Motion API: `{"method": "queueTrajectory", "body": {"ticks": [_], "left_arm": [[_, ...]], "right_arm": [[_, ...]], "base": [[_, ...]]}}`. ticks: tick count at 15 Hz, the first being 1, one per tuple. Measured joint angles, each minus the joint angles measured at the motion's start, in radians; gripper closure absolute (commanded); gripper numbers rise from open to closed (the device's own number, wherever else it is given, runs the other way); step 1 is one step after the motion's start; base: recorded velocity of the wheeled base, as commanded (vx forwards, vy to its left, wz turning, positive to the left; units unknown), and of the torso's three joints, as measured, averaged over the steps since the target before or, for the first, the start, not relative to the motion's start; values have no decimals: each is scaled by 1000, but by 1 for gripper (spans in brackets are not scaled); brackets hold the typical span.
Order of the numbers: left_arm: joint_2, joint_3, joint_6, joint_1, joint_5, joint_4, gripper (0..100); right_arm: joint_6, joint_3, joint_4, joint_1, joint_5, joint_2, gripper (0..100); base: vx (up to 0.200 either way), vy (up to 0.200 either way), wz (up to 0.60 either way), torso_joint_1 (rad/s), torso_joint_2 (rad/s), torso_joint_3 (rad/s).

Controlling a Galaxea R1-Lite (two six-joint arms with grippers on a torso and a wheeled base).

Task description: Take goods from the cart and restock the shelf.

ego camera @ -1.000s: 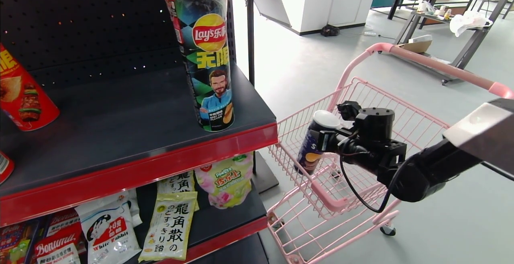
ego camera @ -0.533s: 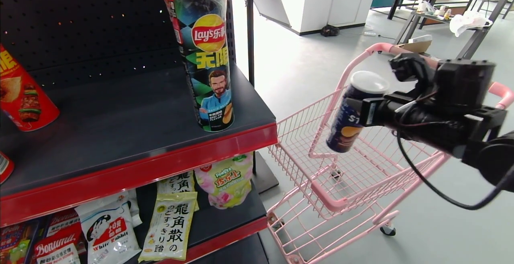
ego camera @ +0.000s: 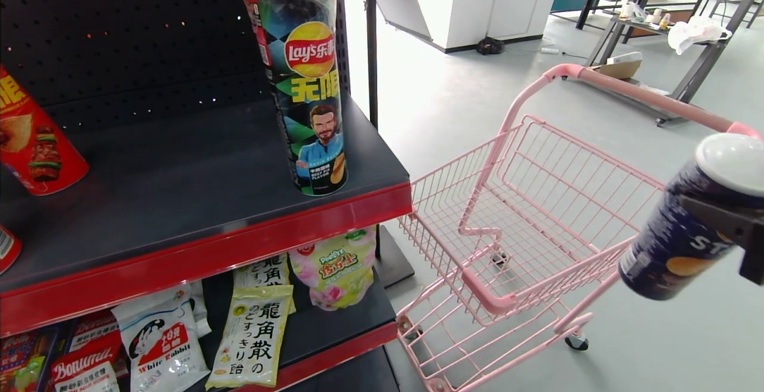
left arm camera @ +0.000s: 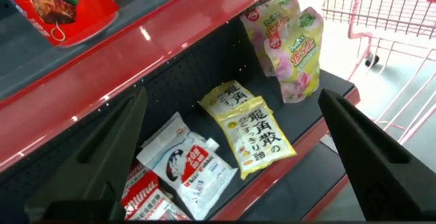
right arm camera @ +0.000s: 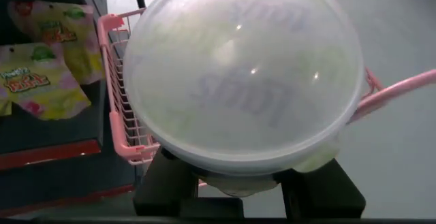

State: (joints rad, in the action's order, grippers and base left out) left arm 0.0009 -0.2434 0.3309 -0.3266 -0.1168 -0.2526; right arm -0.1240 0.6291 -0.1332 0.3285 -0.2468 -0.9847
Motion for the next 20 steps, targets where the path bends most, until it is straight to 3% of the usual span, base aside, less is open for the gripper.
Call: {"method": "queueTrajectory", "body": {"ticks": [3, 10, 20], "left_arm": [[0, 11, 34, 1, -6, -1, 0], [0, 12, 34, 1, -9, -1, 0], [0, 18, 34, 1, 0, -1, 0]], "right_arm": [[-21, -32, 81, -33, -3, 127, 100], [-21, -45, 154, -39, -8, 251, 100], [-64, -106, 150, -38, -1, 315, 100]], "base": [[-67, 0, 0, 1, 1, 1], [-171, 0, 0, 2, 3, 0], [0, 0, 540, 0, 1, 5]]}}
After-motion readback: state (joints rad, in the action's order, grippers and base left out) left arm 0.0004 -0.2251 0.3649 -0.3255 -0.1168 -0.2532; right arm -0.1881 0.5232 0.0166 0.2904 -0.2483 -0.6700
